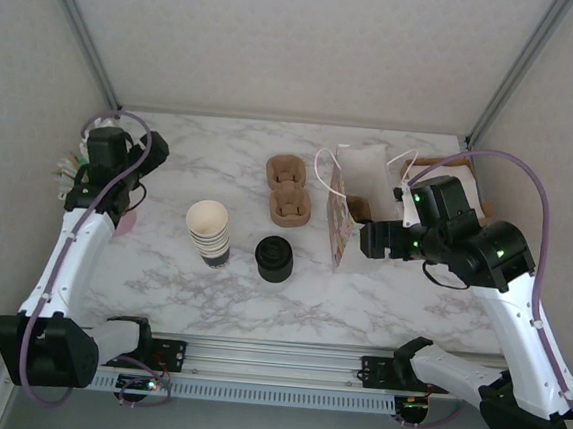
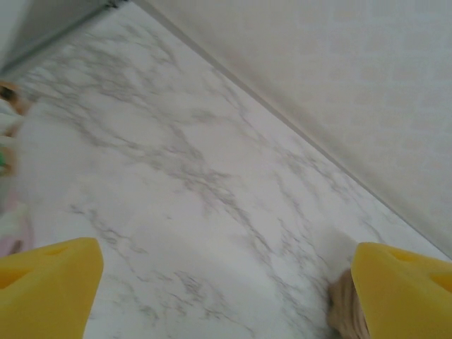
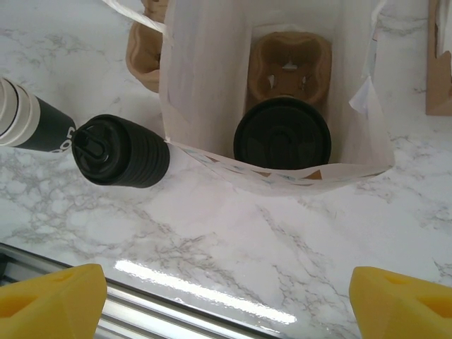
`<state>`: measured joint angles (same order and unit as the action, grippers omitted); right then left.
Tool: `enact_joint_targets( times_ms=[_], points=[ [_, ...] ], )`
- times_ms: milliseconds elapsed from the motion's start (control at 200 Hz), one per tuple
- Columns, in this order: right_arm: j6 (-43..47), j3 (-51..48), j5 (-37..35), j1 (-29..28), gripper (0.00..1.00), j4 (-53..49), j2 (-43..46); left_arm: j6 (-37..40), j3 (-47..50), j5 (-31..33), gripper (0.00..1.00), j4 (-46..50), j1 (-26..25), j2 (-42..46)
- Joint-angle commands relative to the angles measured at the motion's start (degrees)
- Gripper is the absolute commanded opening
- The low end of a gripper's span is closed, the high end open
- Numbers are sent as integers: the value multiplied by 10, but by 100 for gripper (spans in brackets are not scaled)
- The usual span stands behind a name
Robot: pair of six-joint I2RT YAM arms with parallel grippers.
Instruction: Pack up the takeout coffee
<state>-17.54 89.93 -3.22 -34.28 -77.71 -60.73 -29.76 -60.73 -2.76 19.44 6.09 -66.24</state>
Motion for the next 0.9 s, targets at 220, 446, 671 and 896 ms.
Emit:
enact_joint_targets(
  times_ms=[220,446,671,896],
  points=[
    [17,10,20,-5,89,23,5,41,-35,76,76,52,67,-33],
    [22,17,41,-5,89,43,17,54,-76,92,70,76,80,-52],
    [42,39,139,-5,91,106,9,71,-120,154,70,121,80,-49],
    [49,118,213,-17,92,144,-69,71,-121,193,72,141,90,-33]
  ],
)
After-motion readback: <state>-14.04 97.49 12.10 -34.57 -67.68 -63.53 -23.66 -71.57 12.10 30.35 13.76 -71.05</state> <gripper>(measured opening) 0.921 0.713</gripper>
